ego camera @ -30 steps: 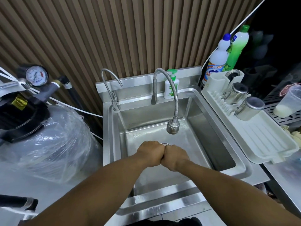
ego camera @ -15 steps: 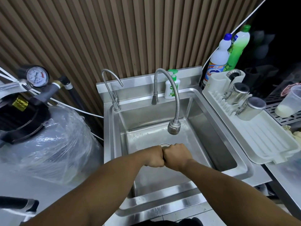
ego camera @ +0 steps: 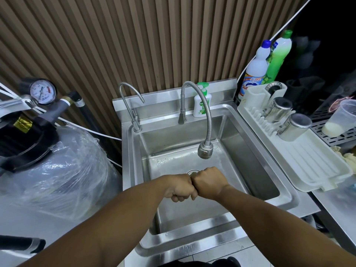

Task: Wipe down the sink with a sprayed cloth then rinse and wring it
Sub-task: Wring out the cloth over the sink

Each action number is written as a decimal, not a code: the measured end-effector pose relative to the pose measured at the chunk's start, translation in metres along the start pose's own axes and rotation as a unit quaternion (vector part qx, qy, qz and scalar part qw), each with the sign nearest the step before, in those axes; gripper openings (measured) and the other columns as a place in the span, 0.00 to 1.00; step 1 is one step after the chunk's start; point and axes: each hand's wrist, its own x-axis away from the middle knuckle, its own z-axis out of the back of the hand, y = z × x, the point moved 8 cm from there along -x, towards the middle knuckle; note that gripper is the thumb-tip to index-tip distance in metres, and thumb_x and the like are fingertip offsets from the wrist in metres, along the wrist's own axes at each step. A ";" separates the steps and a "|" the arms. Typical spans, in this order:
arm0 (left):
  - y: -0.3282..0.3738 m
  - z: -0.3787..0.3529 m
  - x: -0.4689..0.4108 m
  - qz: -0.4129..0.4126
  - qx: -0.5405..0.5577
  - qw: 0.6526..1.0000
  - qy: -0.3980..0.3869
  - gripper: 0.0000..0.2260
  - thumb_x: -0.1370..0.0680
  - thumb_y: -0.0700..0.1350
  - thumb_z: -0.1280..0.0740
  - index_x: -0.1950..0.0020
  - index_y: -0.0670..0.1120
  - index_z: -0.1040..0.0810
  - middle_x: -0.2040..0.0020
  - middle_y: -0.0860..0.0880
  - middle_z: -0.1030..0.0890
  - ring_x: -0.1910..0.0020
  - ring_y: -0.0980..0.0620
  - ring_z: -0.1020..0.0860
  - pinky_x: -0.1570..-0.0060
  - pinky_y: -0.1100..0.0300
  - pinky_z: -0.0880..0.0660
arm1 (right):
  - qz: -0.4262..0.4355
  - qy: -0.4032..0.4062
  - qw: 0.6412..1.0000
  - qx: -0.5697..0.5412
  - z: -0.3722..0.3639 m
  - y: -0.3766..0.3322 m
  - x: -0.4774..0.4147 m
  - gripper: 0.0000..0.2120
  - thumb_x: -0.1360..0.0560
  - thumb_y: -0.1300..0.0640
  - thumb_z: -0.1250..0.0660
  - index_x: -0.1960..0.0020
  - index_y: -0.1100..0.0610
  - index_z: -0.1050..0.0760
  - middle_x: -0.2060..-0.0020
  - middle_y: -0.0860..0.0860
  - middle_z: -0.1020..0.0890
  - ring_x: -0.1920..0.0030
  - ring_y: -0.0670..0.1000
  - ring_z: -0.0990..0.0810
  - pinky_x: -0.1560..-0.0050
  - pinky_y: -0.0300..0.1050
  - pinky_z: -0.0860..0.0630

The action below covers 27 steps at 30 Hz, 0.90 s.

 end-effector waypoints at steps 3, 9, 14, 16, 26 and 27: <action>0.001 0.000 0.001 0.003 0.024 1.000 -0.018 0.13 0.27 0.35 0.34 0.66 0.46 0.35 0.72 0.48 0.37 0.75 0.52 0.42 0.73 0.61 0.46 | 0.000 0.009 1.000 0.010 -0.001 0.002 -0.002 0.16 0.51 0.51 0.22 0.75 0.53 0.29 0.82 0.49 0.27 0.85 0.53 0.29 0.74 0.35 0.46; -0.003 -0.002 0.001 0.017 0.045 0.998 -0.044 0.15 0.26 0.35 0.34 0.67 0.47 0.36 0.73 0.48 0.39 0.75 0.53 0.43 0.74 0.64 0.47 | 0.012 0.024 0.999 0.027 -0.003 0.001 -0.004 0.15 0.47 0.51 0.23 0.73 0.52 0.29 0.81 0.48 0.26 0.84 0.53 0.28 0.74 0.36 0.46; -0.003 -0.002 0.002 0.020 0.058 0.997 -0.050 0.16 0.26 0.34 0.35 0.68 0.48 0.37 0.73 0.49 0.39 0.76 0.53 0.44 0.75 0.65 0.48 | 0.017 0.043 0.998 0.040 0.000 0.002 -0.003 0.14 0.47 0.51 0.22 0.73 0.52 0.28 0.81 0.48 0.26 0.83 0.52 0.28 0.74 0.36 0.46; -0.005 -0.005 0.003 0.023 0.074 0.995 -0.055 0.17 0.26 0.34 0.35 0.68 0.48 0.38 0.74 0.49 0.39 0.76 0.54 0.45 0.75 0.66 0.48 | 0.030 0.050 0.997 0.042 -0.004 0.000 -0.003 0.14 0.46 0.51 0.23 0.73 0.52 0.28 0.81 0.48 0.26 0.83 0.52 0.28 0.74 0.36 0.46; -0.013 0.022 0.007 -0.089 0.245 0.965 0.021 0.10 0.26 0.42 0.25 0.47 0.43 0.22 0.63 0.47 0.24 0.71 0.53 0.29 0.71 0.61 0.34 | -0.125 -0.034 0.982 -0.134 -0.007 0.024 0.006 0.11 0.25 0.48 0.34 0.47 0.54 0.25 0.53 0.55 0.18 0.52 0.60 0.19 0.60 0.47 0.31; -0.017 0.028 0.009 -0.102 0.293 0.950 0.036 0.11 0.25 0.43 0.25 0.44 0.43 0.20 0.61 0.46 0.22 0.69 0.52 0.27 0.69 0.60 0.32 | -0.153 -0.048 0.965 -0.205 -0.016 0.030 0.009 0.11 0.26 0.46 0.33 0.49 0.52 0.27 0.53 0.54 0.18 0.53 0.59 0.20 0.60 0.47 0.28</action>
